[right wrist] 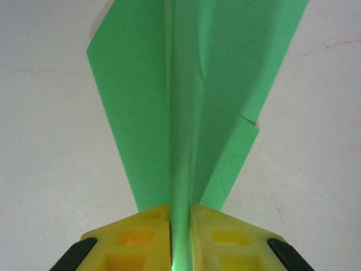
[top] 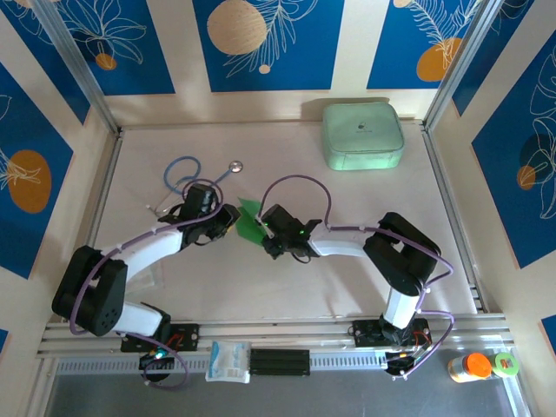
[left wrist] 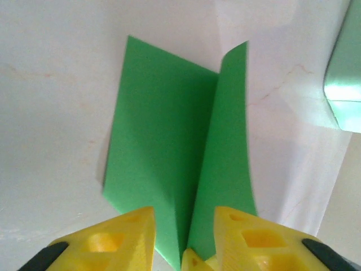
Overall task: Fold a paper plane with a square sheet of paper (pick it up from the middle)
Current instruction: Fourth fold the wing at the center of the table.
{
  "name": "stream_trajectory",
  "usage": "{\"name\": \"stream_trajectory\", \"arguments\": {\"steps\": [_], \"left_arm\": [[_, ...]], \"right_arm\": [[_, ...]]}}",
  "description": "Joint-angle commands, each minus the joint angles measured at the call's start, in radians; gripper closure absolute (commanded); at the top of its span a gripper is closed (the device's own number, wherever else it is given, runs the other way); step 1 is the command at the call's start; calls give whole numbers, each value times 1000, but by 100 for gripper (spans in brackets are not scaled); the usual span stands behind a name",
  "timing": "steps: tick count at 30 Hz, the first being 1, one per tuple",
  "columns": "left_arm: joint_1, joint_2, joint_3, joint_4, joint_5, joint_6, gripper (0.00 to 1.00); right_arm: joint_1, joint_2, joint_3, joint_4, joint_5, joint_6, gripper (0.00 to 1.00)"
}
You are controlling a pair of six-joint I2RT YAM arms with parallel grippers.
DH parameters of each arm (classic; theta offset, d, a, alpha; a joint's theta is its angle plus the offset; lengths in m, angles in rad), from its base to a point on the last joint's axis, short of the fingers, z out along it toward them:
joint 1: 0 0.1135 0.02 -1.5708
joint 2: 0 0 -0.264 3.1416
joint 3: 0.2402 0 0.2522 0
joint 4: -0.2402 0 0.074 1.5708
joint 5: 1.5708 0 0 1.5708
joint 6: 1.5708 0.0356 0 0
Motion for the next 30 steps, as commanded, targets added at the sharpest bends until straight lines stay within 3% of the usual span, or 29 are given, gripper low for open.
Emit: {"name": "stream_trajectory", "arguments": {"steps": [1,6,15,30], "left_arm": [[2,52,-20,33,47,3,73],[-18,148,25,74,108,20,78],[-35,272,72,81,117,31,82],[-44,297,56,73,114,32,86]], "right_arm": [[-10,-35,-16,32,-51,-20,83],[-15,-35,-16,40,-49,-21,83],[-15,-30,-9,50,-31,-13,81],[-13,-9,9,50,-54,-13,82]]}}
